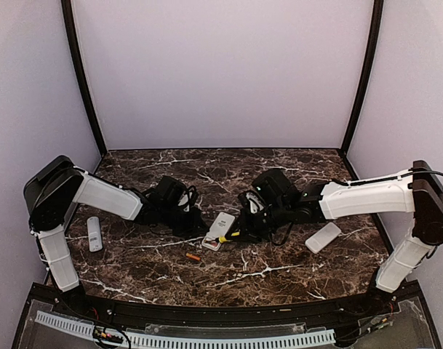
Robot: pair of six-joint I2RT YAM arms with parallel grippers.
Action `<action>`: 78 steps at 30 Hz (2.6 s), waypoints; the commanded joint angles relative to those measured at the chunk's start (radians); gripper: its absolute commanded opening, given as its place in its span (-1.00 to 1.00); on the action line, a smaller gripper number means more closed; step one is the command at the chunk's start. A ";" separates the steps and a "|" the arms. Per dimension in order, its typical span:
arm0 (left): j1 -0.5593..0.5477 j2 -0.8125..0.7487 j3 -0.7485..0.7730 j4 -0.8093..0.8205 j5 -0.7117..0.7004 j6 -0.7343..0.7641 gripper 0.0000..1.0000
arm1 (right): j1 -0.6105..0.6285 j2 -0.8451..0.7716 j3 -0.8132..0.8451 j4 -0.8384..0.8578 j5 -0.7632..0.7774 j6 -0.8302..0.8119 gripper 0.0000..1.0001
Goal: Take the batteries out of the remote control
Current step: Remove the battery from the remote control without the battery cover.
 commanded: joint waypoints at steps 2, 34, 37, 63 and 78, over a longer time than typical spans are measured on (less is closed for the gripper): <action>-0.028 0.008 0.006 -0.040 0.041 0.014 -0.92 | -0.007 -0.044 0.005 -0.030 0.069 -0.037 -1.00; -0.024 0.024 0.174 -0.168 -0.026 0.166 0.16 | -0.132 -0.190 0.031 -0.276 0.235 -0.269 -1.00; -0.020 0.058 0.211 -0.177 -0.034 0.188 0.22 | -0.137 -0.211 0.026 -0.273 0.249 -0.265 -1.00; -0.031 0.244 0.343 -0.088 0.173 0.387 0.33 | -0.145 -0.313 -0.014 -0.255 0.298 -0.231 -1.00; -0.086 0.264 0.338 -0.068 0.359 0.505 0.32 | -0.146 -0.349 -0.023 -0.261 0.318 -0.218 -1.00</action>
